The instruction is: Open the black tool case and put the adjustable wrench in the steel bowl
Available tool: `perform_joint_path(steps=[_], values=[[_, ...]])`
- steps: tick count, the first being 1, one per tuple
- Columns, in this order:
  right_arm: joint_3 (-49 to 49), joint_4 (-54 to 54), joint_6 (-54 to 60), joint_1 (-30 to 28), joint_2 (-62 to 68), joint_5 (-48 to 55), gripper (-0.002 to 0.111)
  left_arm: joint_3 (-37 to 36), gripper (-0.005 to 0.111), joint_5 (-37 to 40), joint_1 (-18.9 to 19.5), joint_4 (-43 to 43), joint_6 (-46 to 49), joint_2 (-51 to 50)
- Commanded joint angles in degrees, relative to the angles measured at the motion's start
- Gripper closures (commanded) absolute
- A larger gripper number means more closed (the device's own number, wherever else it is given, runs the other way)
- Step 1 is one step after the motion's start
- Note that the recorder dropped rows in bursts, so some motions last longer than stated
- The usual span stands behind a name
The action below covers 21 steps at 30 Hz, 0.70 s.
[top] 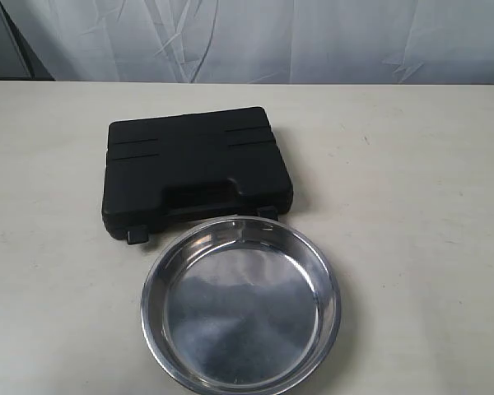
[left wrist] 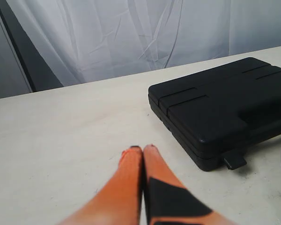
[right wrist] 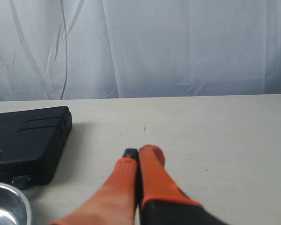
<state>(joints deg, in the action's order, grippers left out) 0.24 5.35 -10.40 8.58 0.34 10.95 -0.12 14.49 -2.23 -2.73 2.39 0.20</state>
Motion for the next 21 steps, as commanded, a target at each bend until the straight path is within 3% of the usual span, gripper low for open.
perform_joint_path(steps=[1, 13, 21], values=[[-0.2, -0.1, -0.1, 0.2, -0.3, -0.3, 0.108, 0.1, 0.106, -0.8, -0.2, 0.1, -0.2, -0.2], [-0.2, -0.6, -0.1, 0.2, -0.3, -1.8, 0.108, 0.1, 0.106, -0.8, -0.2, 0.1, -0.2, -0.2], [-0.2, -15.5, -0.2, 0.2, -0.3, -14.2, 0.108, 0.1, 0.106, -0.8, -0.2, 0.1, -0.2, -0.2]])
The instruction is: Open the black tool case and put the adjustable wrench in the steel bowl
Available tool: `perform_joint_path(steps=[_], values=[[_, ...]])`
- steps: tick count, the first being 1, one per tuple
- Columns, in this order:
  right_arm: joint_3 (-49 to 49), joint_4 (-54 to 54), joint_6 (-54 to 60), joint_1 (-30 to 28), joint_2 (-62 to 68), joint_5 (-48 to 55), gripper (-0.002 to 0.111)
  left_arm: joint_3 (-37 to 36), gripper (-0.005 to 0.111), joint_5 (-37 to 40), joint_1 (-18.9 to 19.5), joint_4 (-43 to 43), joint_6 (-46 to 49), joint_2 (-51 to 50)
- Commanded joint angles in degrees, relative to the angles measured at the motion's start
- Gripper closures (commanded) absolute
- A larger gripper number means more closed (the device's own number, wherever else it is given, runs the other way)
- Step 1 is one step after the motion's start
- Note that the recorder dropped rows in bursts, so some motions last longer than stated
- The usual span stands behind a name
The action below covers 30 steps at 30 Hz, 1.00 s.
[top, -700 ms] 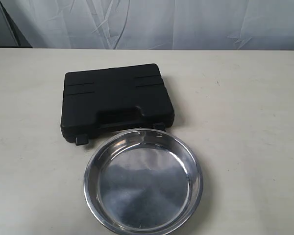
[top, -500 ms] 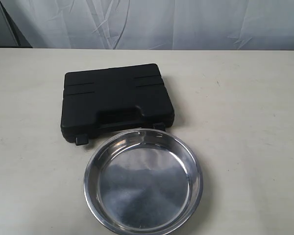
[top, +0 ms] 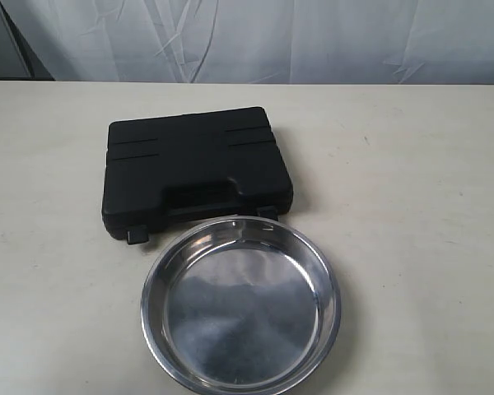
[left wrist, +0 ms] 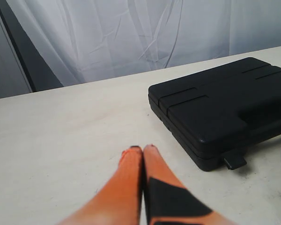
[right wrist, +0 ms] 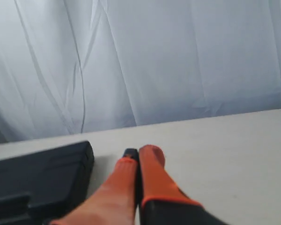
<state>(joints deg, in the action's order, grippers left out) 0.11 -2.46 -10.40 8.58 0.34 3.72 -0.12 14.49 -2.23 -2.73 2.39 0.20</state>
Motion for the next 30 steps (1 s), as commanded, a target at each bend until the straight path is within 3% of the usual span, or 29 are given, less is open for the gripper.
perform_joint_path(steps=[1, 6, 8, 14, 19, 23, 26, 30], values=[[-0.1, -10.2, -0.2, 0.2, -0.3, -8.0, 0.108, 0.1, 0.106, -0.8, -0.2, 0.1, -0.2, -0.2], [-0.1, -31.5, -3.3, 0.2, -0.3, -15.2, 0.108, 0.1, 0.106, -0.8, -0.2, 0.1, -0.2, -0.2], [-0.1, -33.2, -6.2, 0.2, -0.3, -16.7, 0.108, 0.1, 0.106, -0.8, -0.2, 0.1, -0.2, -0.2], [10.6, -8.7, -6.0, 0.2, 2.2, -26.7, 0.108, 0.1, 0.106, -0.8, -0.2, 0.1, -0.2, -0.2], [25.0, -0.8, -4.8, 0.2, 21.1, -25.3, 0.108, 0.1, 0.106, -0.8, -0.2, 0.1, -0.2, -0.2], [40.6, 9.3, -9.0, 1.4, 40.4, -12.1, 0.108, 0.1, 0.106, -0.8, -0.2, 0.1, -0.2, -0.2], [54.9, 17.8, -8.8, 7.1, 57.3, 7.6, 0.108, 0.1, 0.106, -0.8, -0.2, 0.1, -0.2, -0.2], [74.7, 12.5, 11.9, 16.3, 79.2, 36.0, 0.108, 0.1, 0.106, -0.8, -0.2, 0.1, -0.2, -0.2]])
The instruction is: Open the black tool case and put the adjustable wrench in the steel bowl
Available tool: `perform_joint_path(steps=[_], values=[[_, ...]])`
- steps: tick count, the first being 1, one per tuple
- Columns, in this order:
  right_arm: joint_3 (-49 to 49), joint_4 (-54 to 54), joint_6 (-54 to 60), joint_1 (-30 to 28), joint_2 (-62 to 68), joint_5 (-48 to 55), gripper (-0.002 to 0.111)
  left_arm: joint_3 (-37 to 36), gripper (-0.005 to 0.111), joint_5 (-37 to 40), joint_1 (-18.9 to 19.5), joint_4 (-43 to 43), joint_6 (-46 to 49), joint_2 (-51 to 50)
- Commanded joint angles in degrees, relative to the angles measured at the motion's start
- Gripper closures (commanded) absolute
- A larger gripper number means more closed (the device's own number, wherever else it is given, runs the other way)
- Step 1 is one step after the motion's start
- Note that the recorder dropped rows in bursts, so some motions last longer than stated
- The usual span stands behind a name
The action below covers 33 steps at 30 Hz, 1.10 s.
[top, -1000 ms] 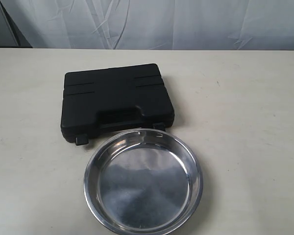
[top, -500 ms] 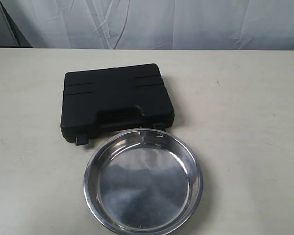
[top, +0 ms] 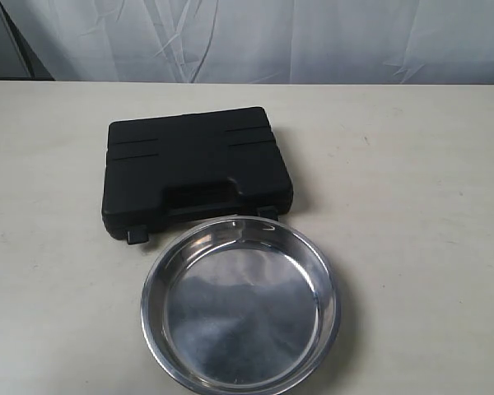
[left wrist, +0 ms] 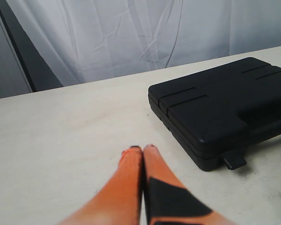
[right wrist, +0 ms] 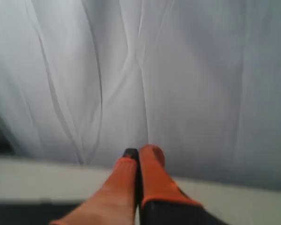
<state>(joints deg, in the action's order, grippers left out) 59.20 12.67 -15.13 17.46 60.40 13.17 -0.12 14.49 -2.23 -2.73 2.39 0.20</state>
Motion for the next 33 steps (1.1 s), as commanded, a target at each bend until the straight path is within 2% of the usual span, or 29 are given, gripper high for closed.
perform_joint_path(steps=[1, 5, 9, 12, 16, 17, 24, 33], values=[[20.2, -5.9, 22.6, 9.4, 24.5, 31.7, 0.108, 0.1, 0.106, -0.8, -0.2, 0.1, -0.2, -0.2], [34.7, -21.0, 42.9, 14.9, 42.5, 44.7, 0.108, 0.1, 0.106, -0.8, -0.2, 0.1, -0.2, -0.2], [43.7, -26.2, 49.9, 18.8, 55.4, 50.1, 0.106, 0.1, 0.106, -0.8, -0.2, 0.1, -0.2, -0.2], [47.0, -26.2, 51.4, 21.5, 61.3, 51.8, 0.094, 0.1, 0.106, -0.8, -0.2, 0.1, -0.2, -0.2], [47.9, -25.7, 53.0, 24.6, 65.2, 51.5, 0.068, 0.1, 0.106, -0.8, -0.2, 0.1, -0.2, -0.2], [47.9, -25.4, 53.9, 25.0, 65.7, 51.2, 0.065, 0.1, 0.106, -0.8, -0.2, 0.1, -0.2, -0.2], [47.9, -22.7, 54.0, 26.8, 68.2, 48.5, 0.071, 0.1, 0.106, -0.8, -0.2, 0.1, -0.2, -0.2], [47.9, -19.8, 54.0, 27.0, 70.0, 44.8, 0.072, 0.1, 0.106, -0.8, -0.2, 0.1, -0.2, -0.2]])
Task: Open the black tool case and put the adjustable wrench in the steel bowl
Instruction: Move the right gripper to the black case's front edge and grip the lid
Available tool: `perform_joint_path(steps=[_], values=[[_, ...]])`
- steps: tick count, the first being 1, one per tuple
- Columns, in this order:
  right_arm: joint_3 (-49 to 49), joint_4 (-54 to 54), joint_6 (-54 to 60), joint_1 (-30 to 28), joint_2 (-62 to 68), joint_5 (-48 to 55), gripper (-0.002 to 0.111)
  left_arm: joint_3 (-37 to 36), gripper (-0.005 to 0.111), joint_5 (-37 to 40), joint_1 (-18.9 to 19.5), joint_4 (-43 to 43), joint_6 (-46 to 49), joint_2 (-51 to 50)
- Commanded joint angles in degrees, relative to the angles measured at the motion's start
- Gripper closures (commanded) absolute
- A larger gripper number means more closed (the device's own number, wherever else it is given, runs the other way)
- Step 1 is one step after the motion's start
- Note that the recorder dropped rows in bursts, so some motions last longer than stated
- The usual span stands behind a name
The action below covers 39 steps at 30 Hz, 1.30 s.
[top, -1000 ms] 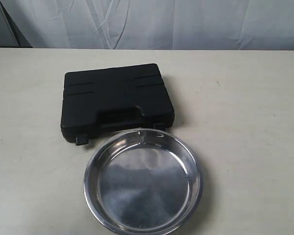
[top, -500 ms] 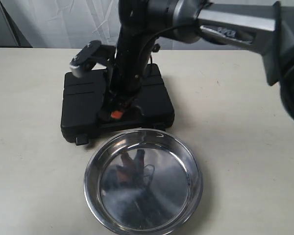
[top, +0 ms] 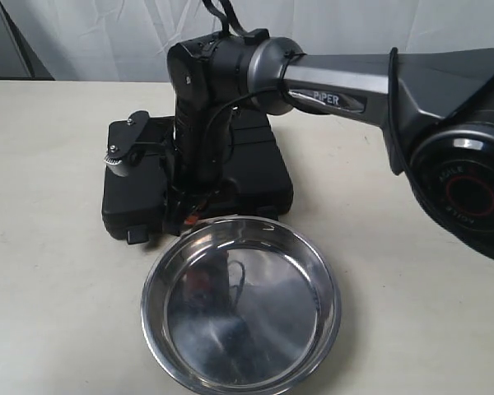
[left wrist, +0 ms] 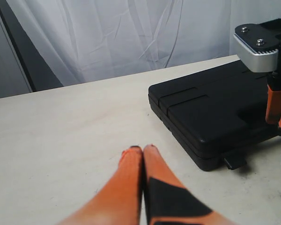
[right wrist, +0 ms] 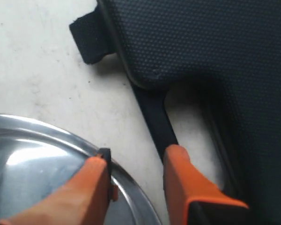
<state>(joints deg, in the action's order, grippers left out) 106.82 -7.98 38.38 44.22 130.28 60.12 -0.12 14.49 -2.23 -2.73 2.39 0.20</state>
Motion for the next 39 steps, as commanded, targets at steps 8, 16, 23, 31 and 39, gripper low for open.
perform_joint_path(steps=[8, 16, 23, 31, 39], values=[[0.3, 2.9, -0.4, 0.2, 0.2, -6.0, 0.072, 0.1, 0.106, -0.8, -0.2, 0.1, -0.2, -0.2], [0.3, 8.0, -2.5, 0.2, 0.5, -7.3, 0.072, 0.1, 0.106, -0.8, -0.2, 0.1, -0.2, -0.2], [0.3, 7.5, -2.5, 0.4, 2.4, -2.4, 0.072, 0.1, 0.106, -0.8, -0.2, 0.1, -0.2, -0.2], [0.3, 7.6, -2.7, 0.4, 4.3, -4.9, 0.072, 0.1, 0.106, -0.8, -0.2, 0.1, -0.2, -0.2], [0.3, 8.0, -3.5, 0.4, 4.2, -6.5, 0.108, 0.1, 0.106, -0.8, -0.2, 0.1, -0.2, -0.2]])
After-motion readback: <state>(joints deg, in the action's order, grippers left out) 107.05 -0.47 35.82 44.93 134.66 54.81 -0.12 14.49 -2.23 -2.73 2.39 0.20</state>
